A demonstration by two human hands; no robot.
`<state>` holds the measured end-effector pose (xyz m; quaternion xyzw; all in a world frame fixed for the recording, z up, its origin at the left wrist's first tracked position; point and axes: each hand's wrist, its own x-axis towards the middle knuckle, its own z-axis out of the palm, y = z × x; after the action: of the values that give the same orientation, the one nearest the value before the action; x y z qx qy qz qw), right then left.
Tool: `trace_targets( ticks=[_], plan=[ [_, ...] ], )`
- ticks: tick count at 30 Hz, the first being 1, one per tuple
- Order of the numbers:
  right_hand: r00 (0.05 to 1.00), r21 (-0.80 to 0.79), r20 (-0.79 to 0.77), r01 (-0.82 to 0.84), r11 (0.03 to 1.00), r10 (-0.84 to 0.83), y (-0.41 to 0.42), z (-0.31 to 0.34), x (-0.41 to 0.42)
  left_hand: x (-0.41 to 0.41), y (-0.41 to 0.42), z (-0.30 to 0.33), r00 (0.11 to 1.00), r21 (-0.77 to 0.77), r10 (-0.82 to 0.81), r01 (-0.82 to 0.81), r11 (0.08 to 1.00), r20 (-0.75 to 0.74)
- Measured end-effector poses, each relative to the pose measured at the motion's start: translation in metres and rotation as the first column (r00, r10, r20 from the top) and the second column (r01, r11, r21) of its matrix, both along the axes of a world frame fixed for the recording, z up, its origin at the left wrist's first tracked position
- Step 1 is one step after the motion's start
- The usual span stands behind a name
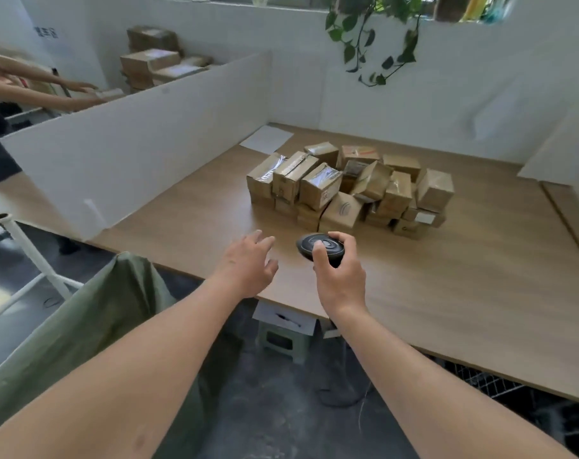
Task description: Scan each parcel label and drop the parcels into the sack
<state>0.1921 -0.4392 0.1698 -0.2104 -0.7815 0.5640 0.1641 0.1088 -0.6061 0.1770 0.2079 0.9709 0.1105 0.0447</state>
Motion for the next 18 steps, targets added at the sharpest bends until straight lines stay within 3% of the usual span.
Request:
trace_targets(
  ticks=[8,18],
  plan=[
    [0.985,0.009,-0.007,0.170,0.985,-0.170,0.121,0.009,-0.015,-0.041,0.144,0.017,0.984,-0.043,-0.170,0.169,0.985,-0.045],
    [0.906,0.036,0.017,0.421,0.906,-0.422,0.259,0.004,-0.101,-0.154,0.313,0.005,0.918,-0.013,-0.391,0.391,0.920,-0.071]
  ],
)
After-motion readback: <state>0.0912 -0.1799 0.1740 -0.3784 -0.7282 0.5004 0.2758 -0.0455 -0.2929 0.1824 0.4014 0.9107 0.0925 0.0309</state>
